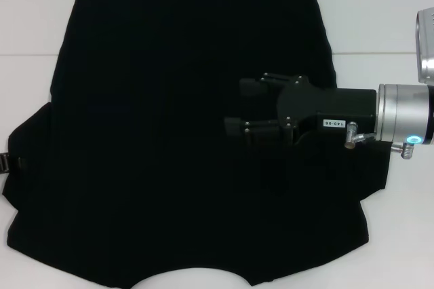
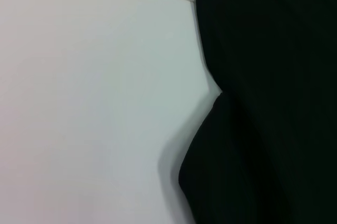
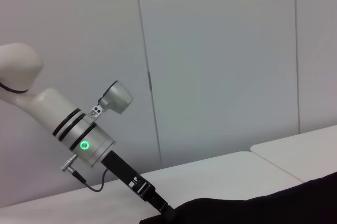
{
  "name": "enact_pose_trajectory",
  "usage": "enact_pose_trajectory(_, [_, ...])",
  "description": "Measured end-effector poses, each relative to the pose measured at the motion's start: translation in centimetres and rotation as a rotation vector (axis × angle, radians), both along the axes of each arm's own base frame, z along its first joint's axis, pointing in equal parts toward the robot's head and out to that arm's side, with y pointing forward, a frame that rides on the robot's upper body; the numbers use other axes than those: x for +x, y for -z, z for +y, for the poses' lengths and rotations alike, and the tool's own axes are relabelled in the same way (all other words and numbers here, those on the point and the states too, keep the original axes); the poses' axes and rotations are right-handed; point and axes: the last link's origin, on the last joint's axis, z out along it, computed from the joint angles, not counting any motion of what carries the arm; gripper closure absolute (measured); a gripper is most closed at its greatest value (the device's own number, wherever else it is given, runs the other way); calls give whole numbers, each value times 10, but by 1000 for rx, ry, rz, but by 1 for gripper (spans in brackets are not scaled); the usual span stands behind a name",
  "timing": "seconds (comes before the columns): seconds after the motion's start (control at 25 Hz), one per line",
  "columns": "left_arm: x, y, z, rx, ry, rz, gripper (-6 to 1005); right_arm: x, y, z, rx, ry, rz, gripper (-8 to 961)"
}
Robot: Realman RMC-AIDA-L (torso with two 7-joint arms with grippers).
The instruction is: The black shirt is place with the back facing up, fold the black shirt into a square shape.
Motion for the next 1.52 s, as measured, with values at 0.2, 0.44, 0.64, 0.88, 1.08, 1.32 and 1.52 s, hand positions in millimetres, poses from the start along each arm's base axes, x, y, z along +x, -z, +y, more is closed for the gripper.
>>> enact_pose_trajectory(0.2, [0, 1, 0, -3, 7, 2, 787, 0, 1, -1, -4, -2, 1, 58])
enact_pose_trajectory(0.44, [-1, -2, 2, 14, 5, 9, 974, -2, 1, 0, -2, -5, 8, 58])
enact_pose_trajectory(0.64, [-4, -2, -1, 19, -2, 9, 1001, -3, 2, 0, 2, -4, 16, 59])
enact_pose_trajectory(0.88, [-15, -12, -9, 76, -35, -7, 1002, -4, 3, 0, 3, -2, 26, 59])
enact_pose_trajectory(1.08, [-23, -16, -18, 104, -58, -20, 1001, -5, 3, 1, 5, -3, 25, 60])
enact_pose_trajectory(1.32, [-27, -17, -23, 116, -68, -28, 1001, -9, 4, 2, 0, -4, 28, 61])
enact_pose_trajectory(1.52, [-30, -20, -27, 151, -79, -43, 999, -11, 4, 3, -2, -6, 29, 61])
